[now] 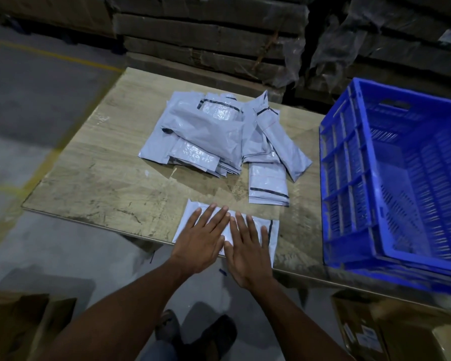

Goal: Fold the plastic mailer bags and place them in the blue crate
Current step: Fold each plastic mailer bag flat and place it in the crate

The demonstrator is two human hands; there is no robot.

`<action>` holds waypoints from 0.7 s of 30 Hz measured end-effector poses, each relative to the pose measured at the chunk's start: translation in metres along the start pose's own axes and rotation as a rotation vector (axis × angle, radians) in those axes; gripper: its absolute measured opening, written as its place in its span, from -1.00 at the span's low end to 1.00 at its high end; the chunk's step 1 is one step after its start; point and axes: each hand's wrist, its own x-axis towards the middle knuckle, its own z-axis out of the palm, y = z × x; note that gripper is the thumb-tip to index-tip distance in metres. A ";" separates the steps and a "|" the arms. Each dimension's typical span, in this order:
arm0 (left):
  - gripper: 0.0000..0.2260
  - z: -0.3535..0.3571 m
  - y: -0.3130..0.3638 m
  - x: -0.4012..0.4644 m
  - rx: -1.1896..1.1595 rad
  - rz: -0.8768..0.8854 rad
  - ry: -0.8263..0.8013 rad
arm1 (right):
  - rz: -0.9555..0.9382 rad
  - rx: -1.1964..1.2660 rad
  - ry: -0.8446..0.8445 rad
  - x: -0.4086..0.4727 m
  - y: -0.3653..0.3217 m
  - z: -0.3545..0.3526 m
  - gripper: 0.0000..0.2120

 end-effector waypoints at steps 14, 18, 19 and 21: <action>-0.46 -0.003 0.002 0.001 -0.016 -0.037 -0.041 | 0.097 -0.003 -0.026 -0.014 0.031 -0.003 -0.25; -0.44 -0.003 -0.004 0.001 -0.054 -0.020 -0.080 | 0.088 -0.026 -0.052 -0.014 0.033 -0.005 -0.26; -0.44 -0.004 -0.007 0.001 -0.074 -0.021 -0.086 | 0.086 -0.024 -0.060 -0.013 0.034 -0.005 -0.27; -0.41 -0.005 -0.015 0.000 -0.101 -0.062 -0.078 | 0.071 -0.027 -0.078 -0.011 0.037 -0.005 -0.28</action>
